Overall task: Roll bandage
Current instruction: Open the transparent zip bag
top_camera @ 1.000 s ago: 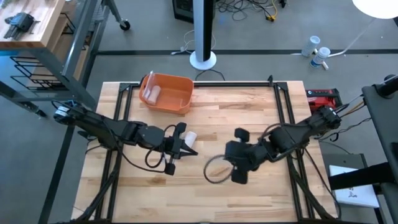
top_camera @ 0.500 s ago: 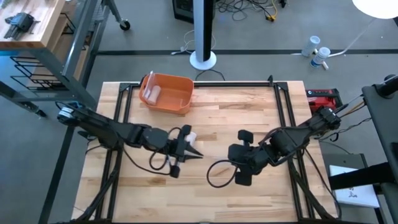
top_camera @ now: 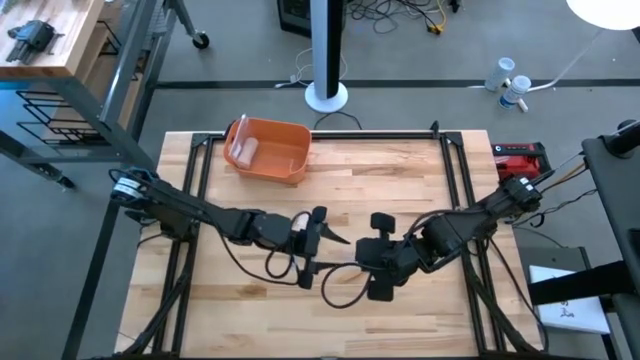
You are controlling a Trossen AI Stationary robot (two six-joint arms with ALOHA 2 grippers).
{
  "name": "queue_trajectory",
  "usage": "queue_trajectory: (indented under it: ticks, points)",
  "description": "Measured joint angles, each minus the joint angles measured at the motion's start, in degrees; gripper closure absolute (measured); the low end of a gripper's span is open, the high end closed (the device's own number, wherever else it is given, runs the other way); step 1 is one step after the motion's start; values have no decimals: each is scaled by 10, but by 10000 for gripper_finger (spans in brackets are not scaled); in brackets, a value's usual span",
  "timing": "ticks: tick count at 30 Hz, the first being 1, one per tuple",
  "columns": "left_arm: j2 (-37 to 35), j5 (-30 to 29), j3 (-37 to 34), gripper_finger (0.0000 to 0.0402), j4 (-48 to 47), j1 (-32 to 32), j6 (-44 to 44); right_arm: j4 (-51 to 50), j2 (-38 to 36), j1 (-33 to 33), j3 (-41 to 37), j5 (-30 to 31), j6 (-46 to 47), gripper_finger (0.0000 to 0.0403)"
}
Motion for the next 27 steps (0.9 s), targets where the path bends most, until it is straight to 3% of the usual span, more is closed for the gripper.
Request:
queue_trajectory:
  ticks: [3,7,10,20,27]
  points:
    - [20,1,0,158,11,1,23,21,4,-1,0,1,0,385]
    - [45,5,0,169,19,1,32,29,5,-4,0,1,0,385]
    - [53,5,0,204,24,4,25,28,5,-5,0,1,0,385]
    - [50,5,10,381,14,6,16,26,5,-6,0,1,0,385]
    - [50,5,49,400,-79,6,8,-5,5,-7,0,1,9,385]
